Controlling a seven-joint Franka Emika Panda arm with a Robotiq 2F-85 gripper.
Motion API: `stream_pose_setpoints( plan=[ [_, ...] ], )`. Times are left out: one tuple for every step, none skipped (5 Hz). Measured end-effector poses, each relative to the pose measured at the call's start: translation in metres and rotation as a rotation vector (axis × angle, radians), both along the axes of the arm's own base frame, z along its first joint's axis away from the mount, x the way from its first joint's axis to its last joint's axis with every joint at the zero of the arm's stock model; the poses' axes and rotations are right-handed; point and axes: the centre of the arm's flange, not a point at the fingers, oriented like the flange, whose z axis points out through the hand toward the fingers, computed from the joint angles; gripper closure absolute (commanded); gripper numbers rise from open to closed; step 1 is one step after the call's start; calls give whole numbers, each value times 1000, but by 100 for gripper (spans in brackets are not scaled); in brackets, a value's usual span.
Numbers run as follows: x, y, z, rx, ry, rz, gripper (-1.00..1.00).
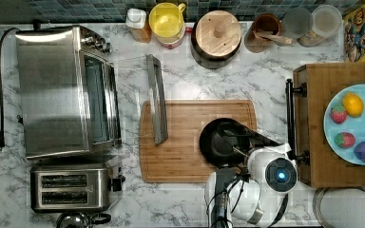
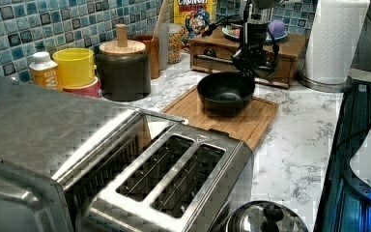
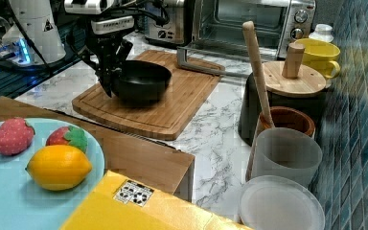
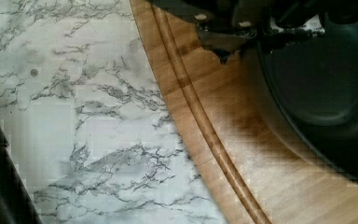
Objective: Pick up the bowl.
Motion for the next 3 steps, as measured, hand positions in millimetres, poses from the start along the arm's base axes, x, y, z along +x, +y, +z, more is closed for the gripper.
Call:
stream_pose_setpoints(
  plan=[
    [0,3,0,5,11,-10,100],
    [-1,2,1,11,8,-26,100],
    [1,2,2,20,18,-31,100]
  ],
)
